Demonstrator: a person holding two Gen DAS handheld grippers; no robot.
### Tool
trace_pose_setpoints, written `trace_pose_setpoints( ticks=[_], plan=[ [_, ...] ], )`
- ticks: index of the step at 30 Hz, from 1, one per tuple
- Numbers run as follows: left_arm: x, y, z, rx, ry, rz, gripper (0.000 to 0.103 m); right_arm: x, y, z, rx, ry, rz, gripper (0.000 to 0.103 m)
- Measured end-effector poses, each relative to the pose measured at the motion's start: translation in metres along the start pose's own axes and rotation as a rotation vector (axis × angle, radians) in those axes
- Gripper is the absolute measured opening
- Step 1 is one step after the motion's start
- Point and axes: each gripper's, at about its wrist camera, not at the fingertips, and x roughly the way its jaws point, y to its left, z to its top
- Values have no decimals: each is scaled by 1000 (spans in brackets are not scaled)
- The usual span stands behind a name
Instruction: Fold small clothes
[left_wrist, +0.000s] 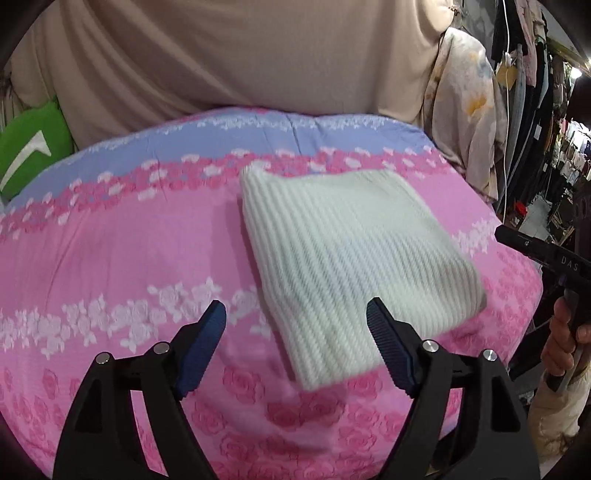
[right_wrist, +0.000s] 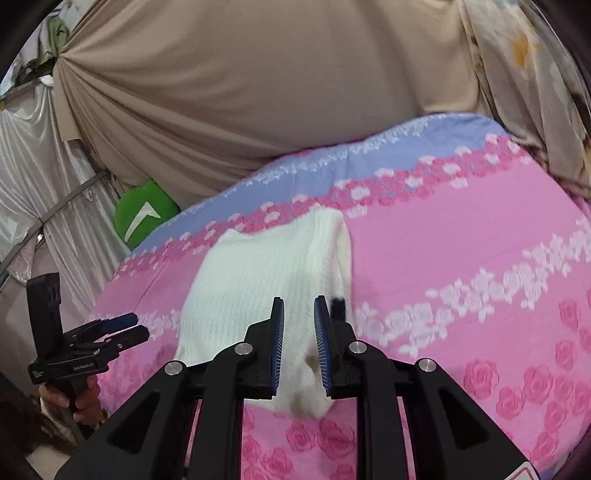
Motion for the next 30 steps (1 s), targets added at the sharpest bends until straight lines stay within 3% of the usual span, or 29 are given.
trace_pose_setpoints(
  ticks=[2,4,6,7,8,11,12,15,18,19,20,21,25,28,30],
  plan=[
    [13,-11,22,13,-33,-6,78,15,14,12,-54,0,-6,18],
    [36,-25,37,38,-37,35,81,43,19,17,-78,46,-27,18],
    [64,-29,43,52,-3,93,80,87,13,14,-101,139,-112,18],
    [82,-31,44,60,25,107,81,109,5,8,-107,191,-170,10],
    [93,-30,42,54,53,117,81,124,-2,5,-114,213,-199,9],
    [112,-21,35,14,87,118,84,114,-2,20,-99,187,-155,9],
    [112,-20,36,6,84,111,85,108,-1,27,-100,157,-143,15],
    [112,-18,39,-15,88,96,85,108,-9,62,-75,95,-153,45],
    [114,-18,39,-9,89,99,85,144,-29,85,-23,175,-78,49],
    [115,-19,39,-6,89,102,85,163,-37,89,-5,225,-67,45],
    [115,-18,39,-5,89,103,86,178,-39,90,-10,268,-57,35],
    [116,-18,40,-6,91,103,86,188,-40,90,-14,289,-56,16],
    [119,-16,41,-6,96,108,87,172,-39,103,0,161,-23,11],
    [123,-16,43,-7,96,114,88,211,-54,92,4,259,-106,11],
    [124,-17,44,-7,96,122,89,218,-52,87,-15,256,-127,11]
  ],
)
